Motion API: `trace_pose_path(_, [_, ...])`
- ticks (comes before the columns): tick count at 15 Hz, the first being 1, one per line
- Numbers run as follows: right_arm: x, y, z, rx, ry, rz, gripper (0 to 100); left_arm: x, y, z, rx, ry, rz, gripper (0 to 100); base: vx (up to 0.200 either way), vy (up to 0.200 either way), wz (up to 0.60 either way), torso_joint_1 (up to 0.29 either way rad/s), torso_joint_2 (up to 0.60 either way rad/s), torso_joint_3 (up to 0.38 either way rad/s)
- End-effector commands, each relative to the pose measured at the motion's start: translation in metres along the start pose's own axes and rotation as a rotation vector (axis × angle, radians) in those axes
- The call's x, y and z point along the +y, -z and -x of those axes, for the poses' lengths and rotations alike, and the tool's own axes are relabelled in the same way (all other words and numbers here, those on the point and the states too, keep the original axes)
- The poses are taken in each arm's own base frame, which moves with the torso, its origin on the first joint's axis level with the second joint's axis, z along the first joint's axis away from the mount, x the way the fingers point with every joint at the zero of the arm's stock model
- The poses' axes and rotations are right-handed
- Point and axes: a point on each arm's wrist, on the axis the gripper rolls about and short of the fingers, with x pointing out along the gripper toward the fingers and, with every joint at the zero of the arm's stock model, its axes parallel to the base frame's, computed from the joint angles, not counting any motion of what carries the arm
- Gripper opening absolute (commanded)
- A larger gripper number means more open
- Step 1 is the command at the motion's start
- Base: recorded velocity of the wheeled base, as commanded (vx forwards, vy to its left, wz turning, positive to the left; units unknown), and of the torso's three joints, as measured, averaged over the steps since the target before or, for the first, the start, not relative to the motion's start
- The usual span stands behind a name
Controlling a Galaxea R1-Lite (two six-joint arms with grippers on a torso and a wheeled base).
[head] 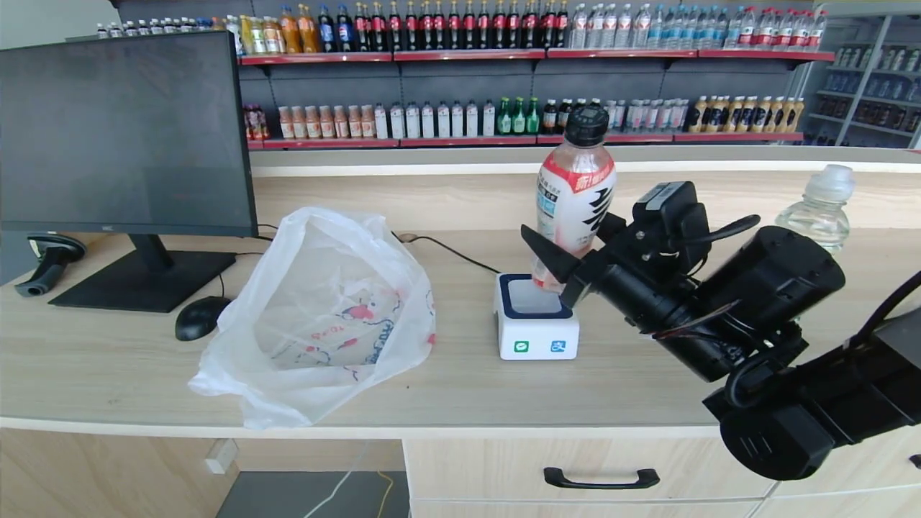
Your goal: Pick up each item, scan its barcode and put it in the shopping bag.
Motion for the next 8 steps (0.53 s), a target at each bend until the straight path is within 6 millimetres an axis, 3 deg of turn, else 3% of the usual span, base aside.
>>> trace_pose_path(1, [0.003,0.005,-0.003,0.000,-0.022,0.065,0,0.000,0.000,0.000,-0.001,-0.001,0.001,100,0.000,0.000,0.00,0.000,0.00,0.000])
trace_pose_path(4, [0.010,0.004,-0.006,-0.013,-0.038,0.168,0,0.000,0.000,0.000,-0.001,-0.001,0.003,100,0.000,0.000,0.00,0.000,0.00,0.000])
trace_pose_path(6, [-0.007,0.000,-0.007,-0.031,0.002,0.318,0,0.000,0.000,0.000,-0.001,0.001,0.003,100,0.000,0.000,0.00,0.000,0.00,0.000])
trace_pose_path(8, [-0.006,0.003,-0.005,-0.026,-0.026,0.366,0,0.000,0.000,0.000,-0.001,0.001,0.001,100,0.000,0.000,0.00,0.000,0.00,0.000])
